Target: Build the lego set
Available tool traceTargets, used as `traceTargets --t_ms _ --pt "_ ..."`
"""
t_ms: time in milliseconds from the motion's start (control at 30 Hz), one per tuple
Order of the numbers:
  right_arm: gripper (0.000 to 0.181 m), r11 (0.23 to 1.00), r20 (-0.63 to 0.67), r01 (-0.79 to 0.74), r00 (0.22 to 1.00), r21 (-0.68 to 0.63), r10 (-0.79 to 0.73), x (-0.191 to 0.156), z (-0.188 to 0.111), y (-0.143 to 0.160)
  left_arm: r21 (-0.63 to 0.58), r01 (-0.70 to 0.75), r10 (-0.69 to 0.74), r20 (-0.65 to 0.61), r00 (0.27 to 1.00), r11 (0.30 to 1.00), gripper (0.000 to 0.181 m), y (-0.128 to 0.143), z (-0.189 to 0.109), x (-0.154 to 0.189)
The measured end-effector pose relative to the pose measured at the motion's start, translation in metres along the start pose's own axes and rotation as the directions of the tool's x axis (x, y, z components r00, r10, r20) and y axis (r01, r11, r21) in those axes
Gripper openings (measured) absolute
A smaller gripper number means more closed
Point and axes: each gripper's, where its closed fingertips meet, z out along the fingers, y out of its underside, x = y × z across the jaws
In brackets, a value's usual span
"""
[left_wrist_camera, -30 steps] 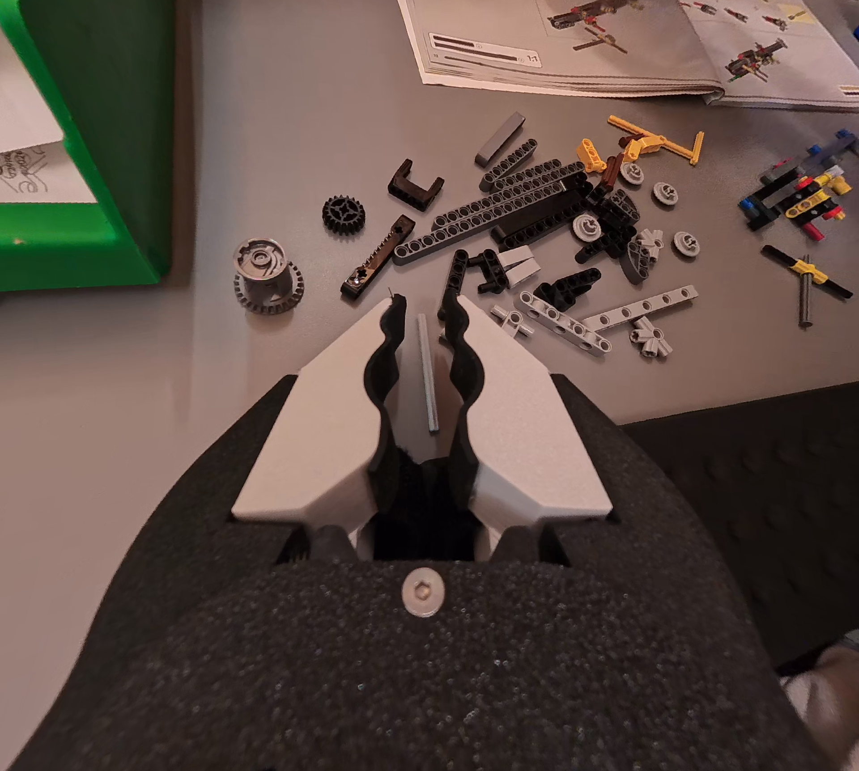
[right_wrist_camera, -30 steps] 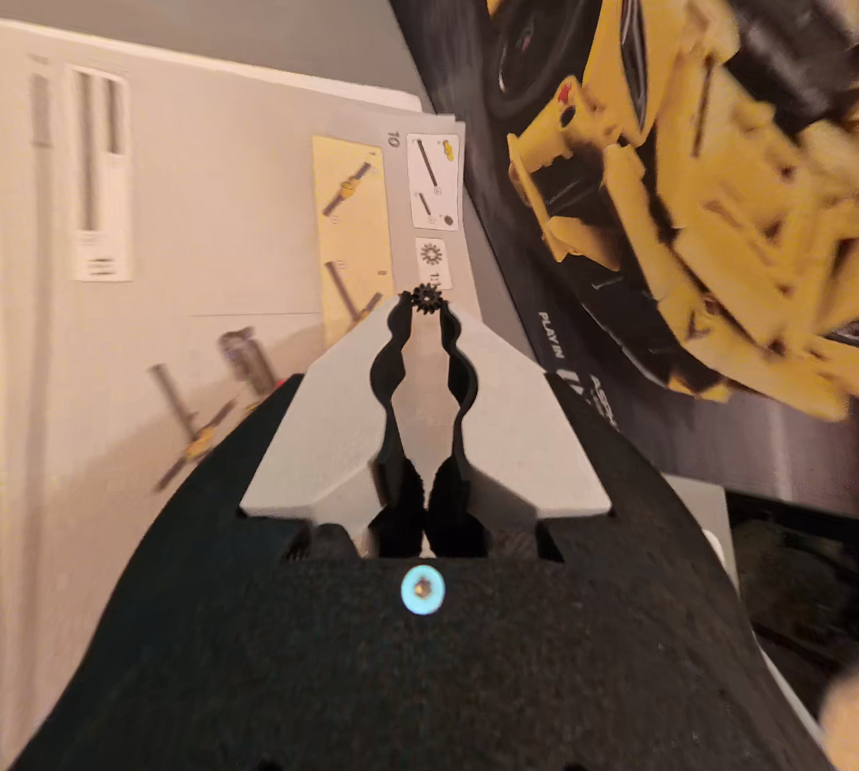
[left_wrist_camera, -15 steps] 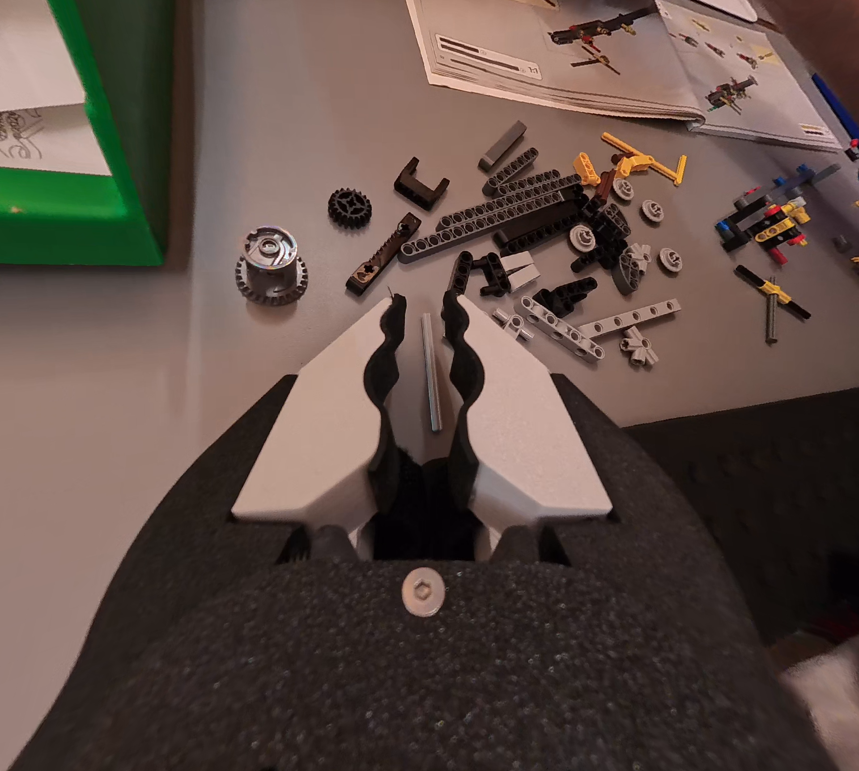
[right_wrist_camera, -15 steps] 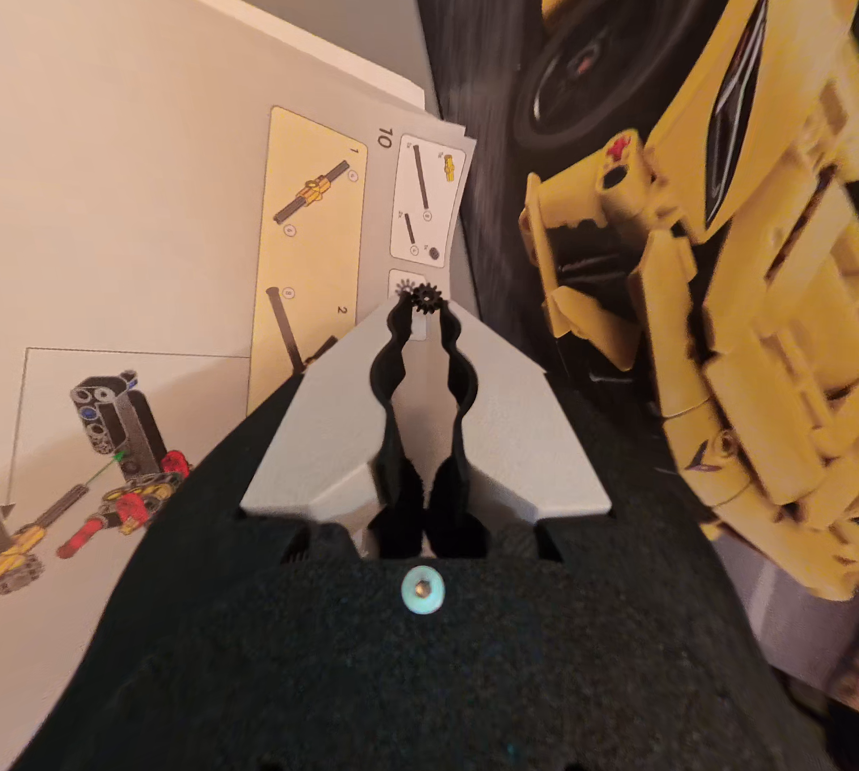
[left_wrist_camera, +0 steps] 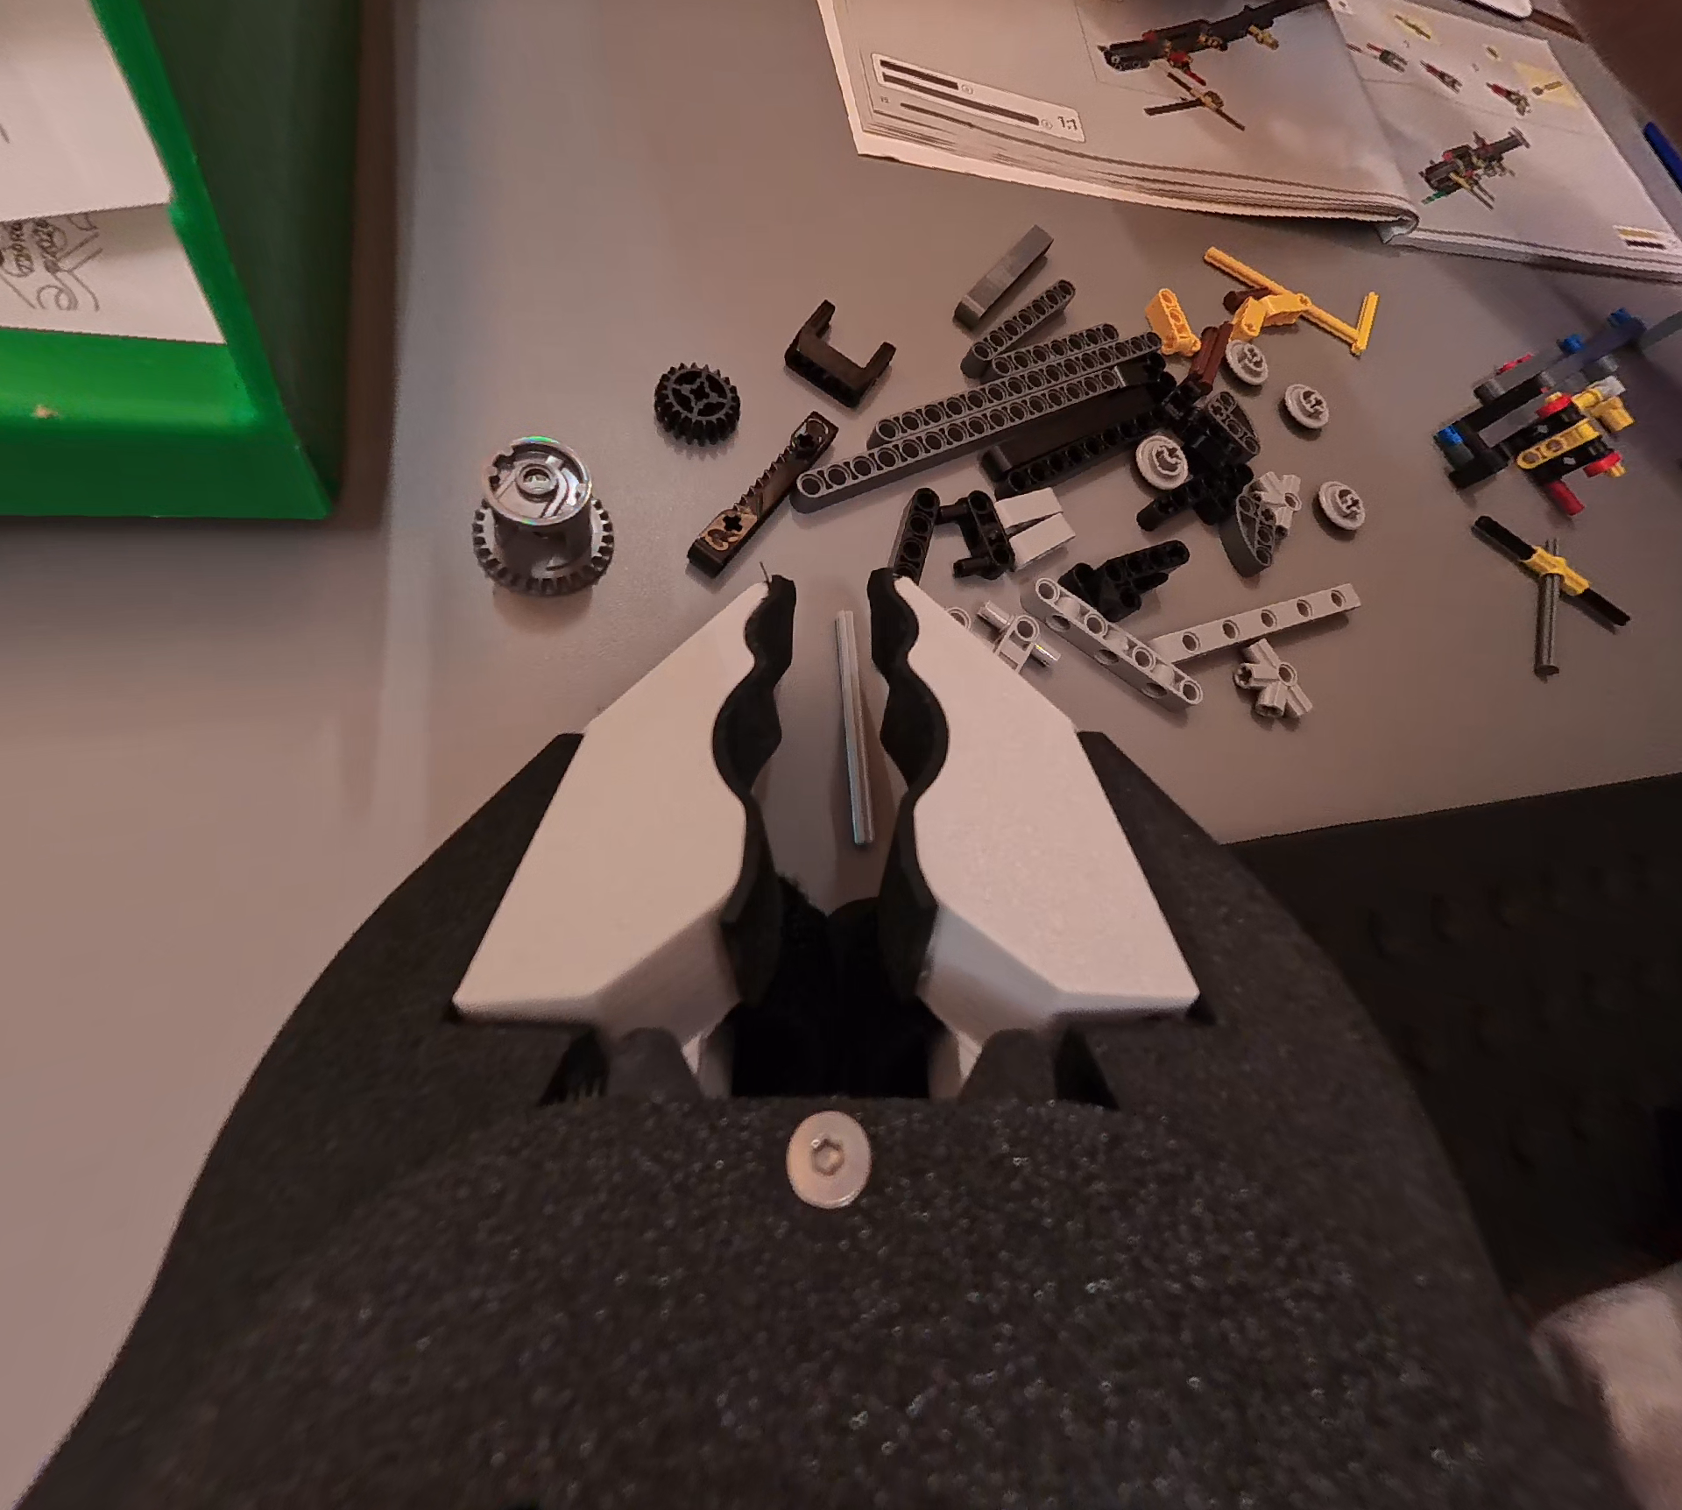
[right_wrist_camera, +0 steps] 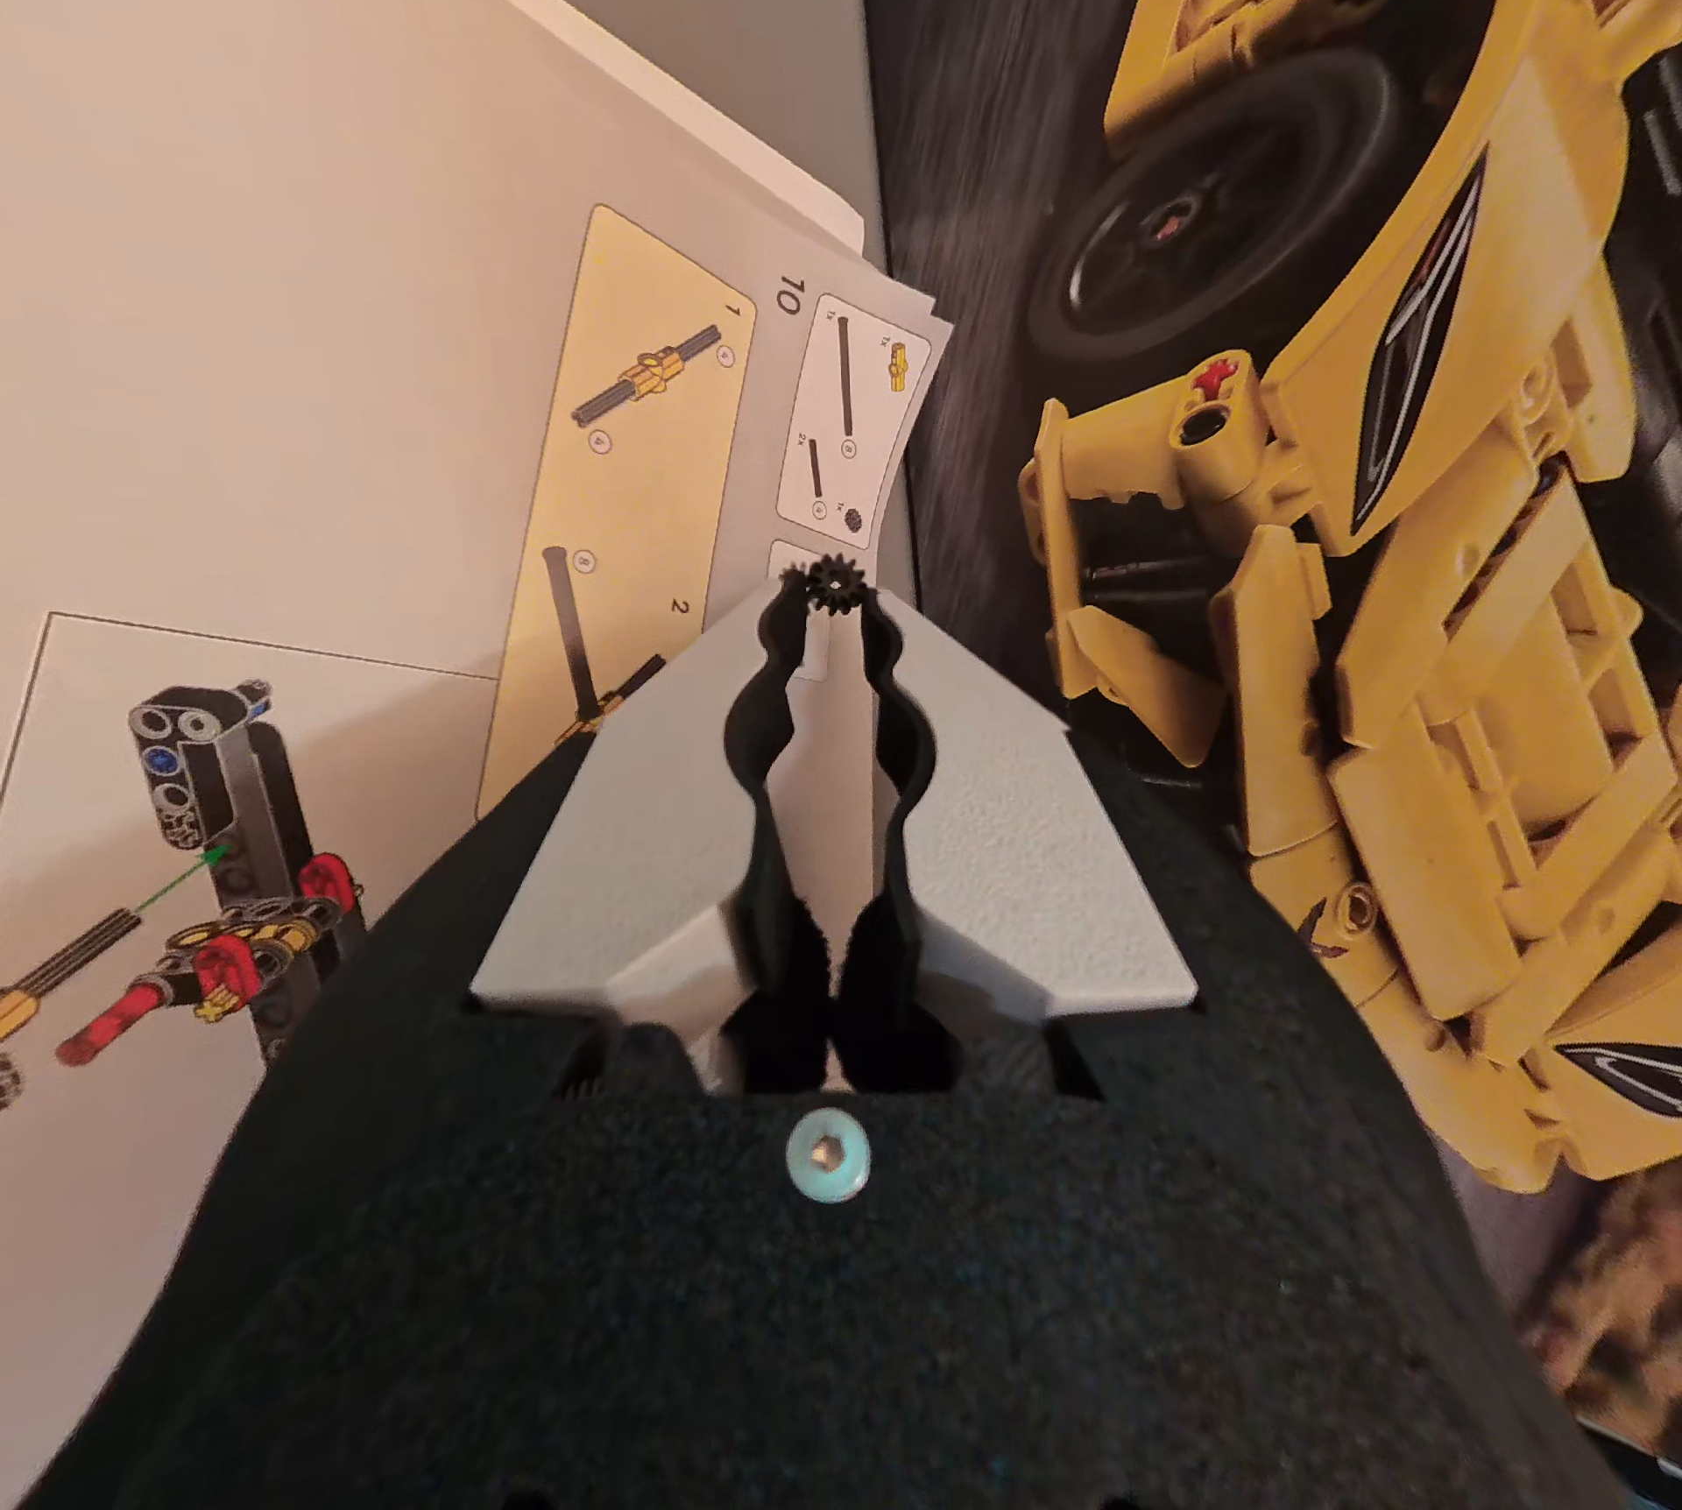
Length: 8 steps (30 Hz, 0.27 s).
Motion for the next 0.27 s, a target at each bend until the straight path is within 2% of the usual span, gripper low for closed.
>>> traceTargets --t_ms 33,267 --pt "0.011 1.0 0.003 -0.011 1.0 0.009 0.011 0.0008 0.0012 -0.0001 -0.001 0.001 -0.001 0.0 1.0 1.0 0.015 0.0 0.0001 -0.0001" --pt "0.011 0.974 0.12 -0.206 0.974 0.092 0.194 -0.0001 0.011 0.0066 0.003 0.003 -0.003 0.0 1.0 1.0 0.015 -0.0002 -0.0002 -0.0004"
